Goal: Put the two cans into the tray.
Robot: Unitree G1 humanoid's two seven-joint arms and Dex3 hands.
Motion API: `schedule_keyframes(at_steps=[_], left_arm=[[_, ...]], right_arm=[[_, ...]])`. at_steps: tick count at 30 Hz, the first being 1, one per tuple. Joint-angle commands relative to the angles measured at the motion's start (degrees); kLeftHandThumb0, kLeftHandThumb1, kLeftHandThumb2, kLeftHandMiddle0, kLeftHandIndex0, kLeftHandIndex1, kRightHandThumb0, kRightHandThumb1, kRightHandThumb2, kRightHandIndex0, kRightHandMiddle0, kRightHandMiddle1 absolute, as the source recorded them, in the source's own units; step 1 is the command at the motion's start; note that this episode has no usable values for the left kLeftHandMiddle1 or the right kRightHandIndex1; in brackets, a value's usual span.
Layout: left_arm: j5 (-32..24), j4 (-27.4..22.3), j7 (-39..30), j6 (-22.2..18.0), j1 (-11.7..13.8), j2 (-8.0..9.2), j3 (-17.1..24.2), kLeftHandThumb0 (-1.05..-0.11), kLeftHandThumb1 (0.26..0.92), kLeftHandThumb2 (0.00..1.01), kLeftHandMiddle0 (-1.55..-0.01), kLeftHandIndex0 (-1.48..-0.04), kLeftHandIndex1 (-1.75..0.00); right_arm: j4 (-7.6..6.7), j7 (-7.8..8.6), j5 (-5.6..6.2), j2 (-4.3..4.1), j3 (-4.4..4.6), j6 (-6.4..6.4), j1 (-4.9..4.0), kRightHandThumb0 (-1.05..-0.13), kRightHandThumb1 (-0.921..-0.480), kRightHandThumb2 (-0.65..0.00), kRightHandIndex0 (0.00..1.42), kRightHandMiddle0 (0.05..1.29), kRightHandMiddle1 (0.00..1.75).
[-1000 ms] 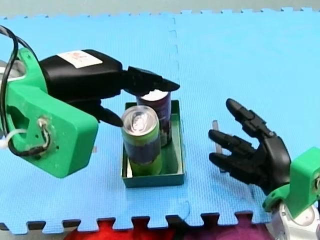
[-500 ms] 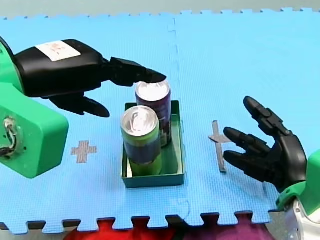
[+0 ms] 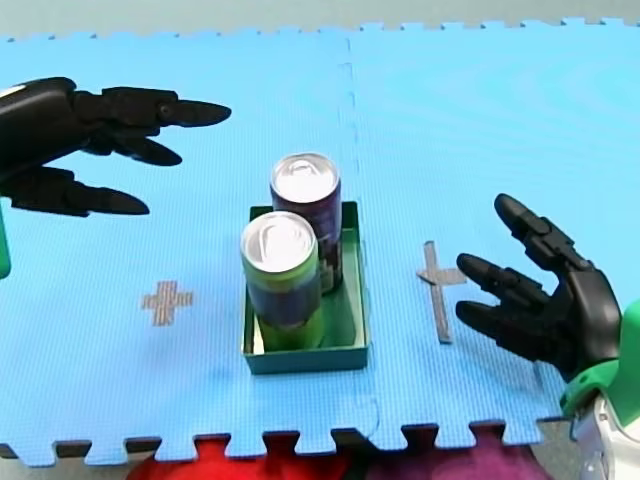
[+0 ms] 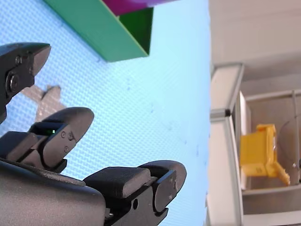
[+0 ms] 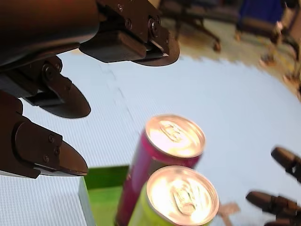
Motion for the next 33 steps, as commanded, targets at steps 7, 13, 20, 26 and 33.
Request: schedule_keyframes(at_steps=[7,13,20,26,33], left_arm=[[-8.7,25.0,12.2,-20.4,5.5,-7.85,9.2,-1.048,0.906,0.03,-0.92,-0.56,-0.05],[-10.0,34.9,16.0,-27.6,5.9,-10.94,10.7,-1.048,0.919,0.09,-0.97,-0.59,-0.03],[-8.6,40.1,21.4,-32.0,6.2,-13.39,11.1,-1.048,0.921,0.29,-1.00,-0.61,-0.01],[-5.7,46.0,27.7,-36.2,6.2,-16.40,10.5,-1.048,0.921,0.35,-1.01,-0.62,-0.01],[-1.5,53.2,36.4,-37.3,6.5,-20.22,8.4,-1.048,0.921,0.42,-1.02,-0.62,-0.01]], right_arm=[[1.25,1.19,-0.03,-1.64,-0.33,-1.18,-3.90,-0.272,-0.746,0.000,0.85,0.49,0.00],[2.92,2.59,0.30,-2.68,-0.76,-1.88,-5.72,-0.271,-0.741,0.000,0.85,0.49,0.00],[5.43,3.09,0.16,-2.84,-0.94,-1.69,-8.31,-0.292,-0.725,0.000,0.85,0.50,0.00],[7.18,4.35,-0.40,-2.74,-0.38,-2.41,-9.76,-0.315,-0.718,0.000,0.85,0.50,0.00],[9.19,5.04,-0.94,-2.31,-0.11,-3.85,-10.74,-0.342,-0.718,0.000,0.85,0.49,0.00]])
